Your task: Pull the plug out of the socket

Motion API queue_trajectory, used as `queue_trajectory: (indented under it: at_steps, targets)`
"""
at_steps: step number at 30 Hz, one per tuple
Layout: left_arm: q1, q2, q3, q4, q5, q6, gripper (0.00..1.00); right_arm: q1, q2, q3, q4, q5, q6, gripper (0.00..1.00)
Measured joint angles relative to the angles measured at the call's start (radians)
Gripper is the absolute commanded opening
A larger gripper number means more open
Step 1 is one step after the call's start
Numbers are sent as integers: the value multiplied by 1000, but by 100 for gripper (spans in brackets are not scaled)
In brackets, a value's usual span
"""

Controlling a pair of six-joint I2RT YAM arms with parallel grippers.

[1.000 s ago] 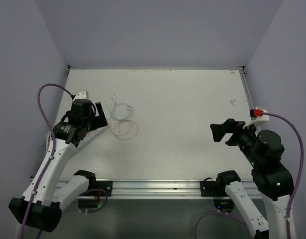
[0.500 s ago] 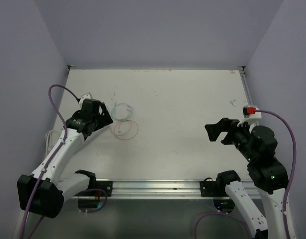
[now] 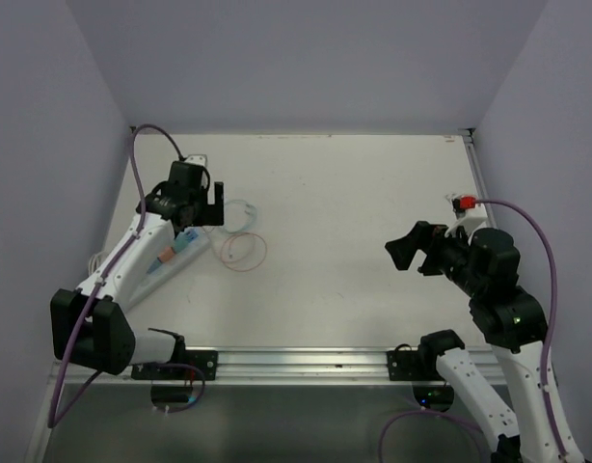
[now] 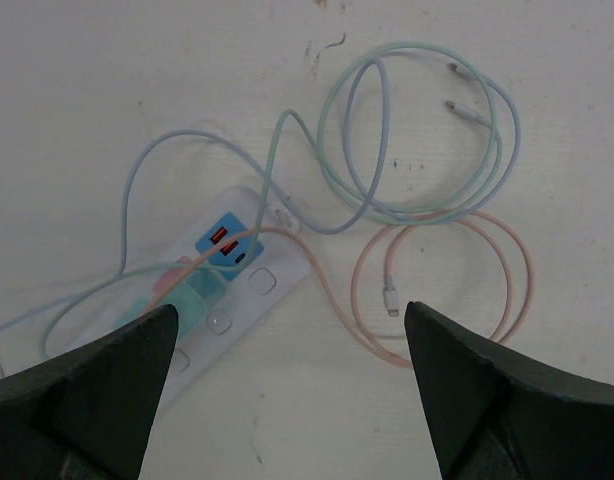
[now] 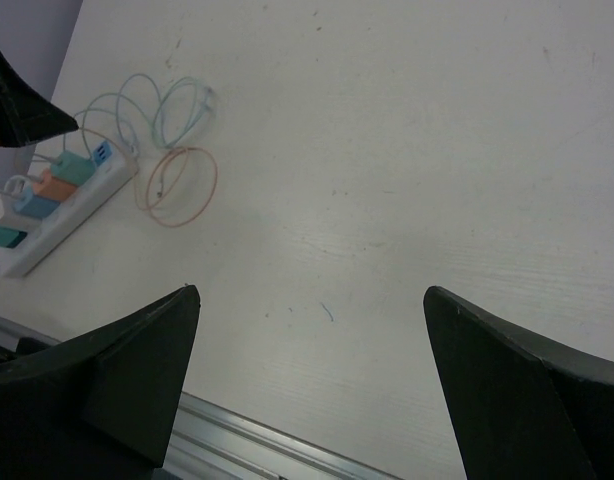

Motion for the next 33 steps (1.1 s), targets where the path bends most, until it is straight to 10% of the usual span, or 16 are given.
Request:
queue_trajectory:
  at_steps: [33]
  targets:
    - [0,509,158,-50,-119,146,99,54,61,-31,61,-55,50,99]
